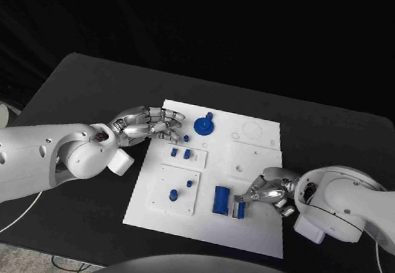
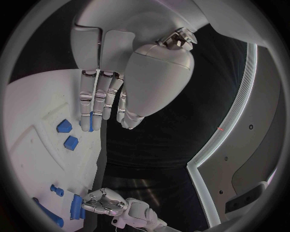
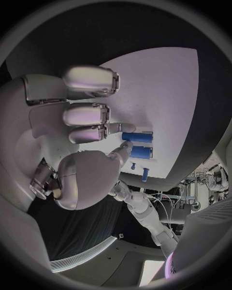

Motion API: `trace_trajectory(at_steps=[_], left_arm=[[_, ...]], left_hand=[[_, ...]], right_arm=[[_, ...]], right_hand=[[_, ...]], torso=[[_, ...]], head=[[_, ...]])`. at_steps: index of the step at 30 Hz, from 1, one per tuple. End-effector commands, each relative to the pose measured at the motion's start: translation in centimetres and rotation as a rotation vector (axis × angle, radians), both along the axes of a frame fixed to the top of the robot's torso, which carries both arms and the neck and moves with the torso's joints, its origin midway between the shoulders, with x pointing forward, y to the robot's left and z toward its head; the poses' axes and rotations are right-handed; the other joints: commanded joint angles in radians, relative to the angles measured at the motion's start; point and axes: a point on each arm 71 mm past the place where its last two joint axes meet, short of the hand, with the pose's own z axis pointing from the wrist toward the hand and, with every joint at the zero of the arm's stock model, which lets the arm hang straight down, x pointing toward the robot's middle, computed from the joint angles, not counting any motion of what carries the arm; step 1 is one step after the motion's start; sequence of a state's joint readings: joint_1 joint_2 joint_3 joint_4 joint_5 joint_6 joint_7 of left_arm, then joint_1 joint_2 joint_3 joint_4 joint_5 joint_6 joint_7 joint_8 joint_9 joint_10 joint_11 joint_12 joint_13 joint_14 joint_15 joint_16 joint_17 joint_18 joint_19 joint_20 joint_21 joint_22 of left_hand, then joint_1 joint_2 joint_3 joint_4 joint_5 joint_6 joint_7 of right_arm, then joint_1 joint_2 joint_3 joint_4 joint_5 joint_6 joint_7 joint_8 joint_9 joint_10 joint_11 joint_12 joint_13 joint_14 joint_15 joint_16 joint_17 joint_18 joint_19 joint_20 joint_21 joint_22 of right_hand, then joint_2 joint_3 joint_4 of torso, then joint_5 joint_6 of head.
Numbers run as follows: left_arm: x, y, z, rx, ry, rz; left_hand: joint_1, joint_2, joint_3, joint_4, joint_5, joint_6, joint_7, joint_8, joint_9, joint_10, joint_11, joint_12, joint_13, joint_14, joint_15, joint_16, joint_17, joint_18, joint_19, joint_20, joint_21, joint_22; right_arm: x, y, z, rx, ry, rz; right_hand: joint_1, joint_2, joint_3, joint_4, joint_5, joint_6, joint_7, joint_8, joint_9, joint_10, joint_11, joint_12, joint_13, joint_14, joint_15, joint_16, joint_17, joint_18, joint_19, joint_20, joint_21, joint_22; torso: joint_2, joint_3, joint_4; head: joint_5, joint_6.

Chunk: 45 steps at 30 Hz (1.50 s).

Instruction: Assemble the parts on the task board

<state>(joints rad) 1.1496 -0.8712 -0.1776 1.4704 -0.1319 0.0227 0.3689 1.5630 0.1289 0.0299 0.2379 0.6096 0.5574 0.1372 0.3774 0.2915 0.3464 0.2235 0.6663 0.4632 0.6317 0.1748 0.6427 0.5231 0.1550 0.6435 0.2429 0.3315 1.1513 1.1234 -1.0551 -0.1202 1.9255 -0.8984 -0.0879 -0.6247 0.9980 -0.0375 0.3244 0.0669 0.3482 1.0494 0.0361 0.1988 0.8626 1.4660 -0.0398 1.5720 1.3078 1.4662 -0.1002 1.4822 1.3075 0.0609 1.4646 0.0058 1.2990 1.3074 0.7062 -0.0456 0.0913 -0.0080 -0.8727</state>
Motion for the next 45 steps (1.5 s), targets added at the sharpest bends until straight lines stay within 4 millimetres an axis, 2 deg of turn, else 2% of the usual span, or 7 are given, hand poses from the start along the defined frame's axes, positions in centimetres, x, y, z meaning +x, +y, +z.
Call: trace_trajectory(at_steps=[1, 12, 28, 30, 40, 44, 45], left_arm=[[-0.1, -0.3, 0.0, -0.015, 0.006, -0.02], [-0.1, -0.3, 0.0, -0.015, 0.008, -0.021], [-0.1, -0.3, -0.1, -0.012, 0.012, -0.023], [-0.1, -0.3, -0.1, -0.012, 0.013, -0.023], [-0.2, -0.2, -0.1, -0.012, 0.013, -0.023], [-0.2, -0.1, 0.0, -0.016, 0.005, -0.016], [-0.3, -0.1, 0.0, -0.018, 0.002, -0.014]], left_hand=[[0.009, -0.002, 0.007, 0.0, 0.007, -0.004, 0.006, 0.005, -0.001, 0.005, 0.002, 0.003, -0.002, -0.01, 0.0, 0.004, -0.002, -0.012, -0.005, 0.001, -0.006, 0.001], [0.009, -0.002, 0.009, -0.001, 0.007, -0.004, 0.006, 0.005, -0.002, 0.005, 0.002, 0.003, -0.003, -0.01, 0.0, 0.004, -0.002, -0.012, -0.006, 0.001, -0.006, 0.002], [0.009, -0.002, 0.009, -0.002, 0.007, -0.004, 0.006, 0.005, -0.002, 0.006, 0.003, 0.003, -0.003, -0.011, 0.0, 0.004, -0.002, -0.013, -0.007, 0.001, -0.006, 0.003], [0.009, -0.002, 0.009, -0.002, 0.007, -0.004, 0.006, 0.005, -0.002, 0.006, 0.003, 0.003, -0.003, -0.011, 0.0, 0.004, -0.002, -0.013, -0.007, 0.001, -0.006, 0.003], [0.009, -0.002, 0.01, -0.002, 0.007, -0.004, 0.007, 0.005, -0.002, 0.006, 0.003, 0.003, -0.003, -0.011, 0.0, 0.004, -0.002, -0.013, -0.007, 0.0, -0.006, 0.003], [0.009, -0.002, 0.012, -0.003, 0.008, -0.003, 0.008, 0.006, -0.002, 0.006, 0.003, 0.003, -0.004, -0.011, 0.0, 0.004, -0.002, -0.013, -0.008, 0.0, -0.006, 0.005], [0.009, -0.002, 0.012, -0.003, 0.008, -0.003, 0.008, 0.006, -0.002, 0.006, 0.003, 0.003, -0.004, -0.012, 0.001, 0.004, -0.002, -0.013, -0.008, 0.0, -0.006, 0.005]], right_arm=[[0.0, 0.0, -0.1, -0.028, -0.002, 0.027], [0.1, 0.0, -0.2, -0.031, -0.001, 0.03], [0.0, 0.2, -0.3, -0.029, 0.001, 0.04], [0.0, 0.2, -0.3, -0.028, 0.0, 0.039], [0.1, -0.2, 0.0, -0.009, -0.03, 0.006], [0.2, -0.5, 0.7, 0.029, -0.057, -0.012], [0.3, -0.7, 1.0, 0.045, -0.066, -0.021]], right_hand=[[-0.015, 0.002, -0.001, 0.008, -0.006, -0.004, 0.001, -0.004, -0.002, 0.105, 0.005, -0.001, 0.263, 0.066, 0.004, -0.006, 0.041, 0.002, 0.004, 0.009, -0.004, 0.18], [-0.035, 0.006, -0.012, 0.025, -0.043, -0.004, 0.002, -0.004, -0.004, 0.105, 0.006, -0.001, 0.263, 0.066, 0.005, -0.007, 0.04, 0.002, 0.004, 0.01, -0.005, 0.18], [-0.096, -0.01, -0.076, 0.075, -0.219, -0.005, 0.006, -0.005, -0.011, 0.105, 0.01, -0.001, 0.263, 0.066, 0.008, -0.007, 0.037, 0.002, 0.004, 0.014, -0.007, 0.18], [-0.11, -0.014, -0.098, 0.088, -0.198, -0.004, 0.006, -0.004, -0.011, 0.105, 0.009, -0.001, 0.263, 0.066, 0.008, -0.006, 0.038, 0.002, 0.005, 0.014, -0.007, 0.18], [-0.14, 0.004, -0.155, 0.136, -0.22, 0.004, 0.002, 0.005, -0.008, 0.105, 0.007, -0.001, 0.263, 0.068, 0.006, -0.002, 0.044, 0.001, 0.006, 0.012, -0.005, 0.181], [-0.179, 0.027, -0.191, 0.197, -0.2, 0.01, -0.002, 0.016, -0.003, 0.105, 0.003, -0.001, 0.263, 0.069, 0.003, 0.001, 0.049, 0.001, 0.008, 0.009, -0.001, 0.182], [-0.193, 0.027, -0.206, 0.215, -0.175, 0.015, -0.003, 0.02, -0.001, 0.105, 0.002, -0.001, 0.263, 0.069, 0.002, 0.002, 0.052, 0.0, 0.008, 0.009, 0.001, 0.182]], torso=[[0.0, -0.0005, 0.0006], [0.0, -0.0005, 0.0003], [0.0, -0.0004, -0.0002], [0.0, -0.0005, 0.0], [0.001, 0.0007, -0.0001], [0.0, 0.0011, 0.0014], [0.0, 0.0011, 0.0015]], head=[[0.0, 0.0], [0.003, 0.0], [0.004, 0.0], [0.005, 0.0], [0.012, 0.0], [0.012, 0.0], [0.012, 0.0]])
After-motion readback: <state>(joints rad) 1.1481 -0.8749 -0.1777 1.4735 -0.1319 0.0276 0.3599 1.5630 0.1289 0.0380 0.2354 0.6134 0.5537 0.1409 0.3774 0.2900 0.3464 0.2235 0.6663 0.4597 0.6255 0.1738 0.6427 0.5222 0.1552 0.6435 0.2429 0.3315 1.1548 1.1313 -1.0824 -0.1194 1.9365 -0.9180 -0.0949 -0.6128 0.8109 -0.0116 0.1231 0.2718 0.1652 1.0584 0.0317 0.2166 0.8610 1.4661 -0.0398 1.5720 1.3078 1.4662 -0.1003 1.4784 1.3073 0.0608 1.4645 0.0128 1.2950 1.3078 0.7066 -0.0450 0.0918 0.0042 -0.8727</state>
